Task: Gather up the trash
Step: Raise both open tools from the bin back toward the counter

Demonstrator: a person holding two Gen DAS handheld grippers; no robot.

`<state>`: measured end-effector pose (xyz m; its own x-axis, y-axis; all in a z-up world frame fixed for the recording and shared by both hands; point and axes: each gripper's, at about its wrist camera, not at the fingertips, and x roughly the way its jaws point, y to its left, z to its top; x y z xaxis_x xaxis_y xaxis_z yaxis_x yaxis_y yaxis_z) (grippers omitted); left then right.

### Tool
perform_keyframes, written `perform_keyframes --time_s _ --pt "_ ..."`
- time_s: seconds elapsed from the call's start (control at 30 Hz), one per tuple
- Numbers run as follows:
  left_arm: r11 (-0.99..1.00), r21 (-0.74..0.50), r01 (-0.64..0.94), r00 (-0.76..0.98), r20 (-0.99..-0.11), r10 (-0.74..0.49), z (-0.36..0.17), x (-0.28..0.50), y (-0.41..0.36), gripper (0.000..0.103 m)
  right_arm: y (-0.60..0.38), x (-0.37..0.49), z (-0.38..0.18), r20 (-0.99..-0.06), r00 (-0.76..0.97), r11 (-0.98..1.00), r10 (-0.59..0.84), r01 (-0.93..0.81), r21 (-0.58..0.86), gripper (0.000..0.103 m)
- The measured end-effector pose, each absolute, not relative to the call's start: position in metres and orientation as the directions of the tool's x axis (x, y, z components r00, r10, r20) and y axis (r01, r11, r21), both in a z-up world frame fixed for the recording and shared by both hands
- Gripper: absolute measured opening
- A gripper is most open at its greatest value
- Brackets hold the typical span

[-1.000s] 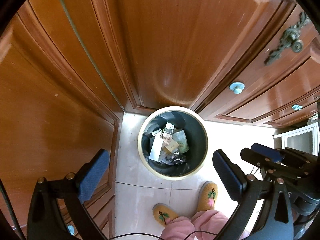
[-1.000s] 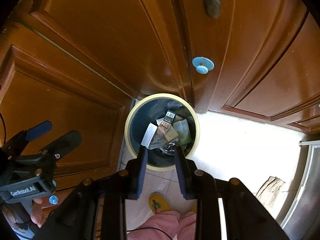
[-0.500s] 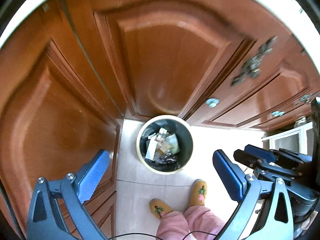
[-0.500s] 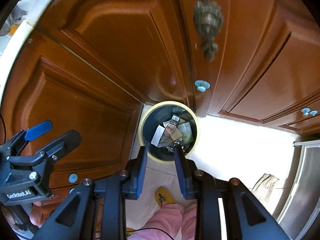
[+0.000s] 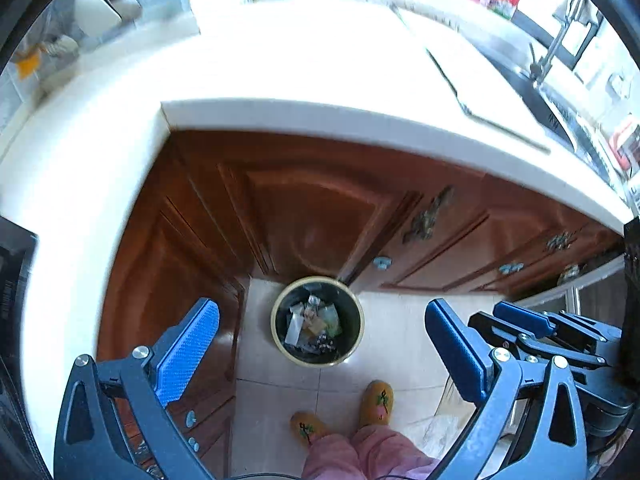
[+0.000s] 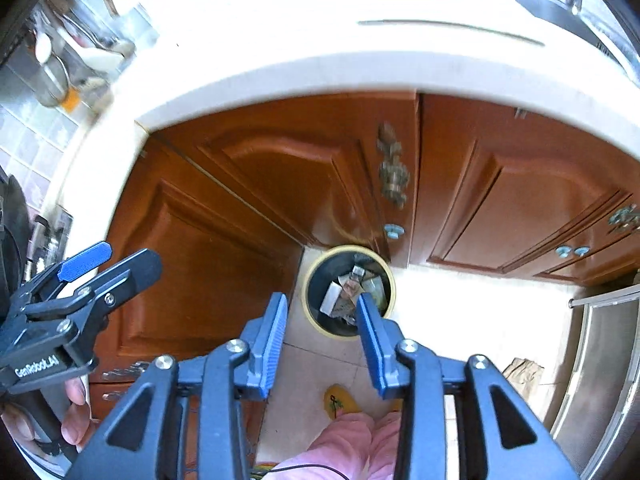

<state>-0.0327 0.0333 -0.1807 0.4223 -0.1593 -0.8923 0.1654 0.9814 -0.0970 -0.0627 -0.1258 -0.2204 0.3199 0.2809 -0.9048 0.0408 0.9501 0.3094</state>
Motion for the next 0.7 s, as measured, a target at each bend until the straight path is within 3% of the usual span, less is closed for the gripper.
perform_keyframes --time_s 0.47,0.7 --pt "0.991 -0.085 0.102 0.546 -0.828 -0.128 -0.068 -0.038 0.034 0.102 -0.139 -0.052 -0.113 -0.853 0.452 0.953 0.262 0.016 0.301 0.043" --pt "0.998 -0.021 0.051 0.635 -0.771 -0.049 -0.015 -0.041 0.034 0.102 -0.143 -0.05 -0.062 -0.798 0.553 0.956 0.24 0.008 0.293 0.043"
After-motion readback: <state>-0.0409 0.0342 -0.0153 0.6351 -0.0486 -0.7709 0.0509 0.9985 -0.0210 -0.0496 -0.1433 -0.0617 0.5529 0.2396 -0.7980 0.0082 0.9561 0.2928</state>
